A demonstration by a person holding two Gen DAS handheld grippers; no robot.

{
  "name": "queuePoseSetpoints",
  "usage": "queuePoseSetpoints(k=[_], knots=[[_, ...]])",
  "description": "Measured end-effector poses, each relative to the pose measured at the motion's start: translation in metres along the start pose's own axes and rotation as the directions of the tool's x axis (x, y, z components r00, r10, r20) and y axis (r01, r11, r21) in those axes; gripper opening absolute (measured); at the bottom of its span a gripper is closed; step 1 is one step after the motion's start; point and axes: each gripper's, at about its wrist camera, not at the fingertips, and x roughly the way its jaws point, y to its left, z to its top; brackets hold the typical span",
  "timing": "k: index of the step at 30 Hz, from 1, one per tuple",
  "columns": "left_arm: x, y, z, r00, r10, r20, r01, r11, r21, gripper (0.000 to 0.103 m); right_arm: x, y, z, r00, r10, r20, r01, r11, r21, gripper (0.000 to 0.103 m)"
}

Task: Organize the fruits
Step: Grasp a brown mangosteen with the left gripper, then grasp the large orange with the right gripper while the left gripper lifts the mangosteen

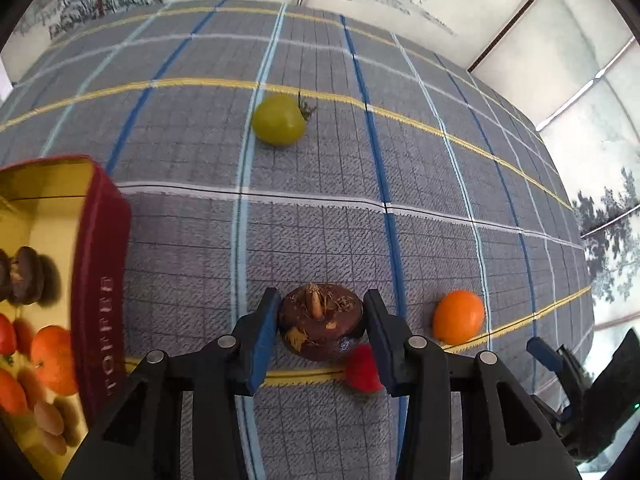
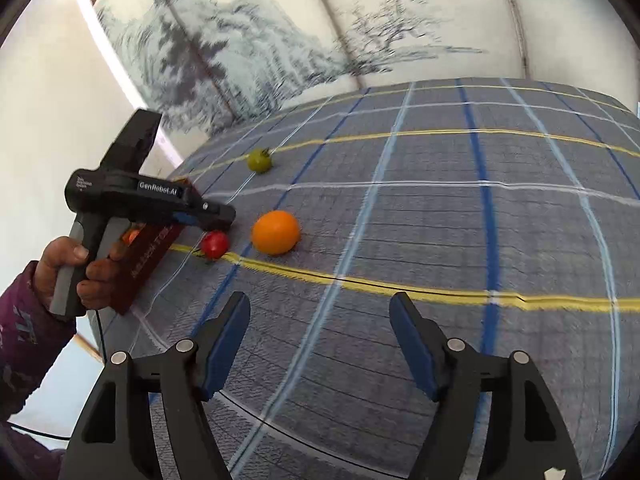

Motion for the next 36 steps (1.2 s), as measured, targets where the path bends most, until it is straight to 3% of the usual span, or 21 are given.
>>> queuePoseSetpoints(k=[9, 14, 15, 17, 18, 24, 36], knots=[[-0.062, 0.006, -0.020, 0.994, -0.065, 0.087, 0.069, 0.997, -0.035, 0.044, 0.050, 0.034, 0.047, 0.996, -0.009, -0.086, -0.008, 0.980, -0.199, 0.071], [-0.092, 0.005, -0.038, 0.989, -0.094, 0.118, 0.099, 0.995, -0.033, 0.044, 0.087, 0.040, 0.053, 0.987, -0.032, -0.161, -0.009, 0.969, -0.247, 0.069], [-0.097, 0.006, -0.042, 0.987, -0.098, 0.125, 0.103, 0.994, -0.035, 0.044, 0.093, 0.041, 0.052, 0.984, -0.036, -0.172, -0.008, 0.968, -0.252, 0.066], [-0.103, 0.007, -0.047, 0.986, -0.105, 0.130, 0.110, 0.993, -0.039, 0.044, 0.098, 0.044, 0.052, 0.983, -0.037, -0.182, -0.012, 0.966, -0.258, 0.040], [-0.107, 0.008, -0.050, 0.985, -0.111, 0.133, 0.118, 0.992, -0.043, 0.044, 0.102, 0.046, 0.051, 0.981, -0.049, -0.190, -0.002, 0.965, -0.264, 0.040], [-0.126, 0.017, -0.070, 0.977, -0.134, 0.167, 0.148, 0.986, -0.075, 0.044, 0.079, 0.053, 0.039, 0.991, -0.081, -0.111, 0.050, 0.965, -0.256, 0.038], [-0.151, 0.039, -0.111, 0.972, 0.002, 0.234, 0.017, 0.997, -0.080, 0.044, 0.028, 0.000, 0.018, 0.987, -0.158, -0.004, 0.158, 0.987, -0.038, 0.038]])
